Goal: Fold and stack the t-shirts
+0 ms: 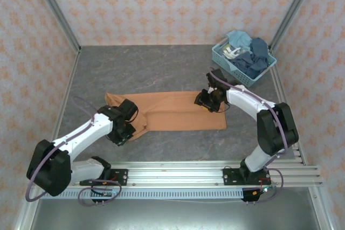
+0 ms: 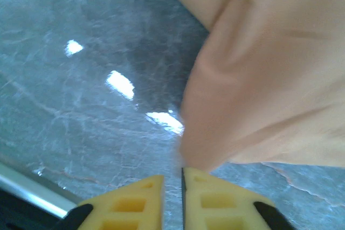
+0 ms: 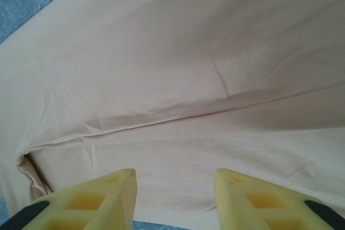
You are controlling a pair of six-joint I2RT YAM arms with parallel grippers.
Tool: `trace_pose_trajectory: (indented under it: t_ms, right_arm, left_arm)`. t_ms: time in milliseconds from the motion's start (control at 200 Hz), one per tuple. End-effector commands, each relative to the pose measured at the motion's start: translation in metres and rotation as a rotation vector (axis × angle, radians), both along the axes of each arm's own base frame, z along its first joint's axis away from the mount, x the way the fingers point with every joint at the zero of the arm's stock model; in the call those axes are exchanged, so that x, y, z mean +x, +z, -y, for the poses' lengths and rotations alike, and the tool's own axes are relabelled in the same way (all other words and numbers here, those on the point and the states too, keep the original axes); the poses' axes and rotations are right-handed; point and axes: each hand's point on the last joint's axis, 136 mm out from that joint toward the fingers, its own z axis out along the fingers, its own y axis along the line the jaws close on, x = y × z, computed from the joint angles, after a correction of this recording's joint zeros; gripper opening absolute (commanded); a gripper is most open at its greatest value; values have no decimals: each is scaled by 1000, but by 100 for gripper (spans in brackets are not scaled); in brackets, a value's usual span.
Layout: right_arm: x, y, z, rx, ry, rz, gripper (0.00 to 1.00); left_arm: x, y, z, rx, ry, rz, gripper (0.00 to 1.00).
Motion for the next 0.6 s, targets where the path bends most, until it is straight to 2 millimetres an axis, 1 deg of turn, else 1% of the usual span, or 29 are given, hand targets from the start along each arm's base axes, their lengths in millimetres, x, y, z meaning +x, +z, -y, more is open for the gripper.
trace_pose_trajectory:
  t_ms: [0, 45, 80, 145, 235, 355, 430, 465, 595]
  right_arm:
    - [1, 1, -1, -8, 3, -12, 42]
    - [1, 1, -2, -9, 4, -12, 42]
    - [1, 1, -1, -8, 2, -12, 42]
    - [1, 1, -1, -8, 3, -13, 42]
    - [0, 1, -1, -8, 4, -13, 42]
    - [0, 1, -1, -10, 4, -12, 42]
    - [-1, 1, 0, -14, 4, -11, 42]
    - [-1, 1, 0, -14, 3, -15, 42]
    - [-2, 1, 1, -15, 1, -11, 42]
  left_arm:
    - [-13, 6, -23, 123, -10, -43, 38]
    - [-9, 12, -26, 143, -8, -17, 52]
    - [-3, 16, -26, 136, -4, 24, 60]
    - [11, 18, -20, 83, 24, 106, 63]
    - [26, 14, -7, -3, 62, 188, 61]
    - [34, 0, 2, -49, 85, 188, 60]
    - [39, -10, 10, -76, 83, 176, 56]
    - [39, -13, 12, -74, 77, 155, 53]
    - [29, -30, 6, -19, 44, 60, 43]
